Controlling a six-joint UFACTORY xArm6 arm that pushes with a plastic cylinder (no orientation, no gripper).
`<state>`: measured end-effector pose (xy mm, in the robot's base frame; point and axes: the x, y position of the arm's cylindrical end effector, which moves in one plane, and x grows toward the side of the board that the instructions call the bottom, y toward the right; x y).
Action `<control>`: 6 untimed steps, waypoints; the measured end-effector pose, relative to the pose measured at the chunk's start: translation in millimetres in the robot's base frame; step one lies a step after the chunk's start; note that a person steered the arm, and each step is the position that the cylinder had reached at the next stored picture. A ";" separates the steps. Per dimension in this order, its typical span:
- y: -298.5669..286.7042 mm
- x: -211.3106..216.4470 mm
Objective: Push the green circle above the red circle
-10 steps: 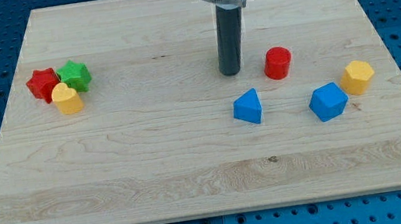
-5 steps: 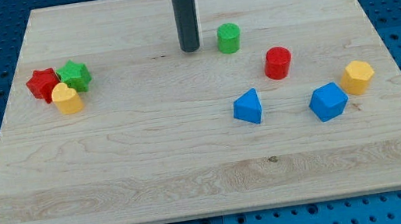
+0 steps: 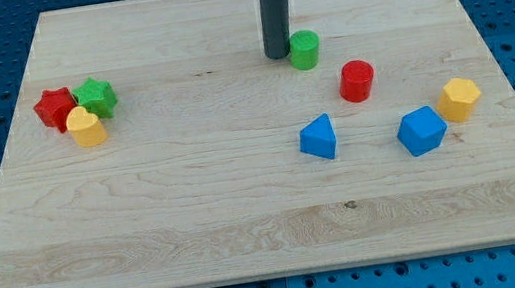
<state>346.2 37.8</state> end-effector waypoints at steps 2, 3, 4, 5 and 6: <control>3.4 4.1; 16.6 4.8; 34.4 15.7; 57.8 20.8; 79.1 20.9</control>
